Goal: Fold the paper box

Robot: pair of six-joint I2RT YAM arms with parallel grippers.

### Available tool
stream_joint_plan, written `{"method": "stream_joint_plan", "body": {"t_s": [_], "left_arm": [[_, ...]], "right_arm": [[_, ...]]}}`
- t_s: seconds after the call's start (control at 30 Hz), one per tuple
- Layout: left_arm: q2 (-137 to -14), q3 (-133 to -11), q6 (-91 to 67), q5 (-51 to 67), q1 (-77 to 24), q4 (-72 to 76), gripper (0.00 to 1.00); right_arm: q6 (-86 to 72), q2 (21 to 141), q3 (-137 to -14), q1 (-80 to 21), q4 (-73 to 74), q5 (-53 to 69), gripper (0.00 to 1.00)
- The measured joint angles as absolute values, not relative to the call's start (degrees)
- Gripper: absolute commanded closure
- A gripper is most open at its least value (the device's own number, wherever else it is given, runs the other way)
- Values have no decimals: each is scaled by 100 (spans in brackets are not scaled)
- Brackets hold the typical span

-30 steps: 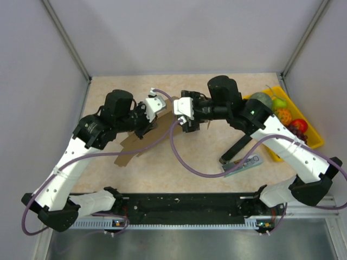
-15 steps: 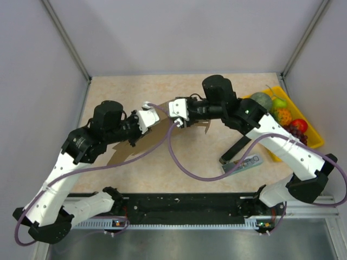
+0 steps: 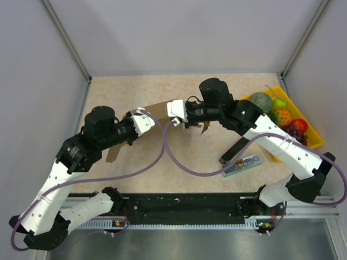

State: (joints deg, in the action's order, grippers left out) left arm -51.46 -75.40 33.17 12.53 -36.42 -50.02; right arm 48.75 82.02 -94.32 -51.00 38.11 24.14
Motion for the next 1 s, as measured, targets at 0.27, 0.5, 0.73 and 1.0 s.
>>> {"method": "stream_joint_plan", "body": {"t_s": [0.27, 0.5, 0.73, 1.0], "left_arm": [[-4174, -7496, 2491, 416, -3706, -3404, 2], [-2840, -7721, 1581, -519, -3712, -2237, 3], [-2414, -8525, 1044, -130, -3715, -1584, 4], [-2766, -9262, 508, 34, -3715, -2012, 6]], "right_arm": [[4141, 8187, -9220, -5054, 3516, 2008, 100], [2462, 8143, -9734, -5048, 3057, 2421, 100], [-10, 8042, -10814, -5050, 2154, 3044, 100], [-2484, 7437, -9848, -3280, 1406, 3658, 100]]}}
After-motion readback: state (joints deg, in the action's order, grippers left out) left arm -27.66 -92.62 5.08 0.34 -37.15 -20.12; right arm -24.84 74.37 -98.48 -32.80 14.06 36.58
